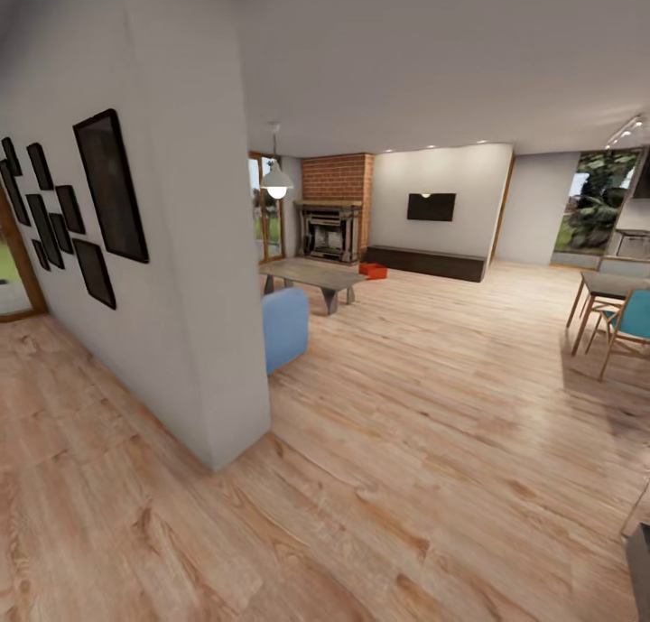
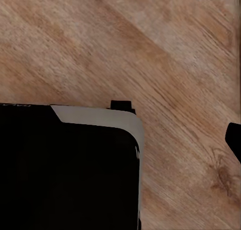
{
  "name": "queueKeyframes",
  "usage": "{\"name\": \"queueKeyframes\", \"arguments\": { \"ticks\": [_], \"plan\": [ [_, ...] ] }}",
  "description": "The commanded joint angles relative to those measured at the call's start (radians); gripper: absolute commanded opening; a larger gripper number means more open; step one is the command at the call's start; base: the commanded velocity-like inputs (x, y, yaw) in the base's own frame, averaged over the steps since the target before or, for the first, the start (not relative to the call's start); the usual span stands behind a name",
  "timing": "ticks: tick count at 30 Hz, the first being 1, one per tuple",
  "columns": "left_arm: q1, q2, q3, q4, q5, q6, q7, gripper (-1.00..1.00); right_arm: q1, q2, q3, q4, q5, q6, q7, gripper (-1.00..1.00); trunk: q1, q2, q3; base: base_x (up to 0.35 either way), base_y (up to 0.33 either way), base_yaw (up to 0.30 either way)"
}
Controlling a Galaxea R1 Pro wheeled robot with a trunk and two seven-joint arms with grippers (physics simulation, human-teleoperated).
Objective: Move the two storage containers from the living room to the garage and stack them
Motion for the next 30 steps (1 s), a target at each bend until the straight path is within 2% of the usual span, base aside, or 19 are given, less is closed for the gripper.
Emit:
{"name": "queueKeyframes", "arguments": {
  "ticks": [1,20,30],
  "plan": [
    [-0.001,0.0,-0.009,0.001,0.009,-0.004,0.002,1.0,-0.001,0.0,0.007,0.003,-0.01,-0.005,0.004,1.0,0.001,-0.001,-0.001,0.322,0.0,-0.262],
    [-0.001,0.001,-0.008,0.001,0.01,-0.004,0.002,1.0,-0.001,-0.001,0.007,0.003,-0.009,-0.005,0.006,1.0,0.001,-0.001,-0.001,0.322,0.0,-0.283],
    [-0.001,0.001,-0.008,0.001,0.01,-0.004,0.002,1.0,-0.001,-0.001,0.007,0.003,-0.009,-0.005,0.006,1.0,0.001,-0.001,-0.001,0.322,0.0,-0.03]
  ]
}}
